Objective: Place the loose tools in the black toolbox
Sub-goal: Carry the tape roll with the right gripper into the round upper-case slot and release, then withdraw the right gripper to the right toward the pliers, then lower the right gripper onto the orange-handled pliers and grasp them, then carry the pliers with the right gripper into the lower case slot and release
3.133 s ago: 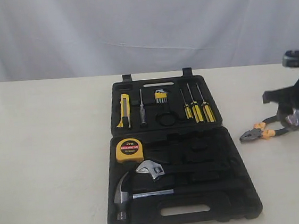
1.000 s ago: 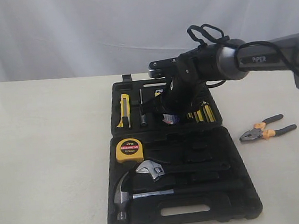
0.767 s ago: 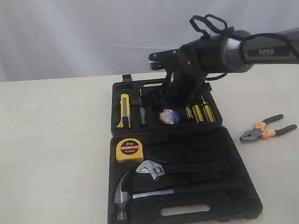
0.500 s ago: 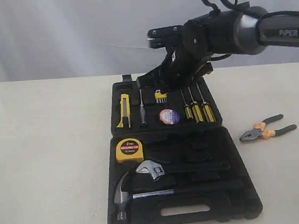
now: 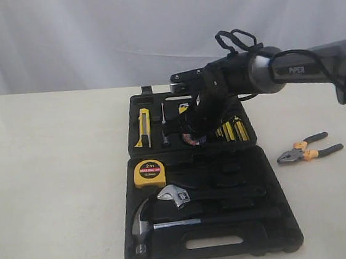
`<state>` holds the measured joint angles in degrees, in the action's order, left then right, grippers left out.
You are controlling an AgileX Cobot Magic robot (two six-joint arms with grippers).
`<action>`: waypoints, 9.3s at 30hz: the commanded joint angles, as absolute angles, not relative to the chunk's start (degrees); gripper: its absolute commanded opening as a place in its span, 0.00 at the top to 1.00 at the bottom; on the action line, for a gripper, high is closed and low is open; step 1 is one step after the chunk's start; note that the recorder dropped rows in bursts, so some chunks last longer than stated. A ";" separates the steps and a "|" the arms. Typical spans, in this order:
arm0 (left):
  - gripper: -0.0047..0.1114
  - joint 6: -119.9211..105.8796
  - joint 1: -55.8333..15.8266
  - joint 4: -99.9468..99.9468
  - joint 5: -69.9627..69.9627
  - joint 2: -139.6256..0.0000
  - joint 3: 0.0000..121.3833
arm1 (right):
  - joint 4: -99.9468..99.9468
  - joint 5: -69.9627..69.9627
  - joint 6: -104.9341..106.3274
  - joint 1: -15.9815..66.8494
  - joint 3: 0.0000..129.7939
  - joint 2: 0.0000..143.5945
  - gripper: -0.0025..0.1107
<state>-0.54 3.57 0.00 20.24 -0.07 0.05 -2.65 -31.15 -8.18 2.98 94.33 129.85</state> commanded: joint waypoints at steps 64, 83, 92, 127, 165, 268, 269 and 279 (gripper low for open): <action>0.96 -0.41 3.31 0.00 19.62 0.00 0.00 | -8.00 -61.57 55.67 -16.34 93.78 120.75 0.42; 0.96 -0.41 3.31 0.00 19.62 0.00 0.00 | -12.09 -57.69 59.19 -16.35 93.78 131.88 0.68; 0.96 -0.41 3.31 0.00 19.62 0.00 0.00 | -8.52 -60.25 57.41 -16.35 93.91 125.50 0.97; 0.96 -0.41 3.31 0.00 19.62 0.00 0.00 | -15.24 -56.56 47.63 -15.76 93.91 127.39 0.36; 0.96 -0.41 3.31 0.00 19.62 0.00 0.00 | -0.47 -53.60 52.56 -16.35 93.91 134.33 0.34; 0.96 -0.41 3.31 0.00 19.62 0.00 0.00 | 7.90 -56.85 58.91 1.72 93.91 125.67 0.40; 0.96 -0.41 3.31 0.00 19.62 0.00 0.00 | 7.54 -56.97 58.33 1.72 93.91 125.56 0.39; 0.96 -0.41 3.31 0.00 19.62 0.00 0.00 | 4.30 -58.72 56.80 1.81 93.91 120.39 0.39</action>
